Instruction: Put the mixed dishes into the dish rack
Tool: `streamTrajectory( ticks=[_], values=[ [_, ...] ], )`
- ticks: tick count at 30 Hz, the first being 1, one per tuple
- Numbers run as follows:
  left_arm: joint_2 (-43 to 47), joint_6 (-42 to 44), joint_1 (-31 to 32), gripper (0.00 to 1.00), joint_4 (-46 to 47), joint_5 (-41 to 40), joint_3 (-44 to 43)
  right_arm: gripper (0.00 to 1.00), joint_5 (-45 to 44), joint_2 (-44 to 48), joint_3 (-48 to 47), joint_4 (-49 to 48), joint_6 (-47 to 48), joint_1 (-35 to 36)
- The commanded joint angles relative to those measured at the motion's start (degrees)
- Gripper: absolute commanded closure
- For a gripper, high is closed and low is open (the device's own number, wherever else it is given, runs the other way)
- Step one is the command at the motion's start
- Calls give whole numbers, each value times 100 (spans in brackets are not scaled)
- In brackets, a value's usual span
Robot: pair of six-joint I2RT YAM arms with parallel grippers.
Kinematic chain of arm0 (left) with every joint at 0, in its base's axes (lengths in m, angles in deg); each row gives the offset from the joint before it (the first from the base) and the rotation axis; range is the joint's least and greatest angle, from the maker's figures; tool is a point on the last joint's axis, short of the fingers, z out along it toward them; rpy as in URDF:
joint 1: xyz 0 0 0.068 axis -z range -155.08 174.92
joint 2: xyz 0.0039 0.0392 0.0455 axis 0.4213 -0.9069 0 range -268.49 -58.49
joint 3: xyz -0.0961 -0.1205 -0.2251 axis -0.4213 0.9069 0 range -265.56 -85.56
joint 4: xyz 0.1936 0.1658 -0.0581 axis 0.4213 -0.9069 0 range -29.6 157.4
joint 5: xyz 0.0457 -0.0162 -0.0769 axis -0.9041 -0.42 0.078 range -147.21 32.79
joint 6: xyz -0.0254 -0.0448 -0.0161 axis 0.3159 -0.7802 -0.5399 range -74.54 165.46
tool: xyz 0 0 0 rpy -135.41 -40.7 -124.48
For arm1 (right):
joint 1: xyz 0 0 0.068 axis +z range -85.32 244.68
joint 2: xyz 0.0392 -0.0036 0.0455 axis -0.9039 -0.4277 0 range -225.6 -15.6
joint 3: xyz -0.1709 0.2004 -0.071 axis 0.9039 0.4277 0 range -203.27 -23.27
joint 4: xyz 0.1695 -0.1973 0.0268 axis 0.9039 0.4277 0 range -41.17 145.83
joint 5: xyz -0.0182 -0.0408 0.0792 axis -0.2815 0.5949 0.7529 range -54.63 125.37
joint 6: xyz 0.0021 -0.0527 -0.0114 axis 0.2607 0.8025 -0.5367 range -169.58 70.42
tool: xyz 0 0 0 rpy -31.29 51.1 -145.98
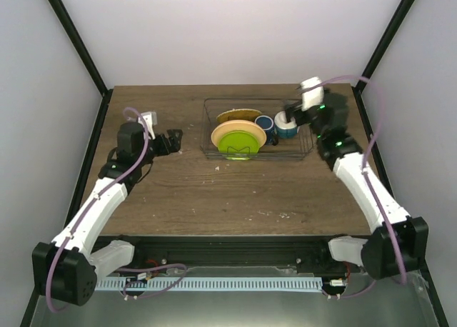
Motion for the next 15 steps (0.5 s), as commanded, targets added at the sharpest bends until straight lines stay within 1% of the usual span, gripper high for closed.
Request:
streamTrajectory(
  ticks=[1,2,3,5,6,10,15],
  values=[
    [-360,225,-76,0,26,-267,-526,0,1427,-544,-499,-295,-2026,-1889],
    [-497,303,-104,0,-46,-353,-655,0,1602,-684,-484,-401,-2333,-2470],
    [-642,366,-133,0,-124,-419,-789,0,1741,-823,-430,-525,-2639,-2879],
    [-901,451,-207,0,-267,-526,-1052,0,1673,-1027,-238,-655,-3057,-3494],
    [-996,490,-213,0,-308,-603,-1133,0,1444,-1084,-144,-639,-3109,-3652],
    [-1264,527,-219,0,-393,-811,-1309,0,405,-1208,134,-496,-2778,-3870],
    [-1366,499,-219,0,-335,-811,-1365,0,562,-1265,254,-555,-2847,-4010]
  ],
)
